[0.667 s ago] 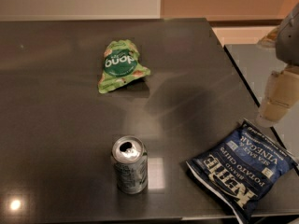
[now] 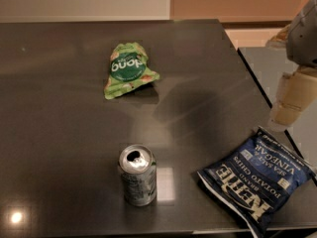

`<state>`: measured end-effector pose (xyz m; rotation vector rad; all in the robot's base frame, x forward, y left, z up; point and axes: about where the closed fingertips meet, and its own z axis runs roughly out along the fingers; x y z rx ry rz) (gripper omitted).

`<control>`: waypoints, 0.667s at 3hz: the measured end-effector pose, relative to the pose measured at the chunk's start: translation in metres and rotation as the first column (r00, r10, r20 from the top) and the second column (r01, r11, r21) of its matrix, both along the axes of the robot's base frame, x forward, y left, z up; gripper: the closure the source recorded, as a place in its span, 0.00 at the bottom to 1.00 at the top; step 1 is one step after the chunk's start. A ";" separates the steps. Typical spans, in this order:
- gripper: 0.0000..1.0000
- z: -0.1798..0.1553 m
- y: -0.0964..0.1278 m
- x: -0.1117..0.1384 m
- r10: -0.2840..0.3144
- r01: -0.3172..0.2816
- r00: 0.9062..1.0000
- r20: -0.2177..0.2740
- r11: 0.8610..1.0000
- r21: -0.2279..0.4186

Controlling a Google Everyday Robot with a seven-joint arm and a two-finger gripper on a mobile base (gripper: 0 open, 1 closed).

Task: Move green rice chip bag near 7up can

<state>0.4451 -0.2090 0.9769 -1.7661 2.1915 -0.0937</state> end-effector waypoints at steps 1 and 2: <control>0.00 -0.002 0.017 0.021 0.051 -0.051 0.999 0.008 0.999 0.011; 0.00 -0.006 0.039 0.049 0.134 -0.134 0.991 0.009 0.991 -0.001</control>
Offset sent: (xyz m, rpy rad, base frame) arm 0.0835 0.0679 -0.0130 -0.0201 0.0050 0.2487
